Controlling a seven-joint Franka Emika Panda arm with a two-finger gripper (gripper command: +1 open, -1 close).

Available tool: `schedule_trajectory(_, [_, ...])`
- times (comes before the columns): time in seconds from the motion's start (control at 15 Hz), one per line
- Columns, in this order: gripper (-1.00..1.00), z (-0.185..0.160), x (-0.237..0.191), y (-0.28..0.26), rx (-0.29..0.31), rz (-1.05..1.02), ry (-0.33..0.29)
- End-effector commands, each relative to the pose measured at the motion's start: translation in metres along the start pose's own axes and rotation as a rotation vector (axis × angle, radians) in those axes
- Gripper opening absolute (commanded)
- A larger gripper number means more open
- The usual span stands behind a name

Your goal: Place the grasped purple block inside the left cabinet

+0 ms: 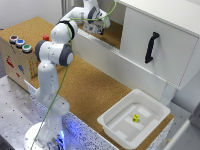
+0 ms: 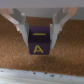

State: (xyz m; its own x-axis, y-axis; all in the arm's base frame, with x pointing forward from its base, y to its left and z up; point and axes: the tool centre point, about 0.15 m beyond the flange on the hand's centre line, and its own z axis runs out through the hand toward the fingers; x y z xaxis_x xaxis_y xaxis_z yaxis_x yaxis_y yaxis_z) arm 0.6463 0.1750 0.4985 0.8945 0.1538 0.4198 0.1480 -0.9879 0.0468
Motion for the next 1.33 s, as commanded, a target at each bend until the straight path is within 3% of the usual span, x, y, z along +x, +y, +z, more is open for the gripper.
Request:
schedule_trajectory(0.0, [-1.00, 0.028, 0.015, 0.000, -0.030, 0.029, -0.118])
schedule_trajectory(0.2, [-1.00, 0.034, 0.020, -0.006, -0.019, -0.008, -0.103])
schedule_trajectory(0.27, [1.00, 0.028, 0.020, -0.011, -0.098, -0.050, -0.045])
schedule_trajectory(0.6, [1.00, 0.002, -0.007, 0.001, -0.095, -0.020, 0.051])
schedule_trajectory(0.93, [1.00, -0.048, -0.087, 0.016, -0.053, 0.014, 0.132])
schedule_trajectory(1.07, [1.00, -0.059, -0.121, 0.026, -0.021, 0.036, 0.124])
schedule_trajectory(1.27, [1.00, -0.061, -0.129, 0.027, -0.018, 0.039, 0.116])
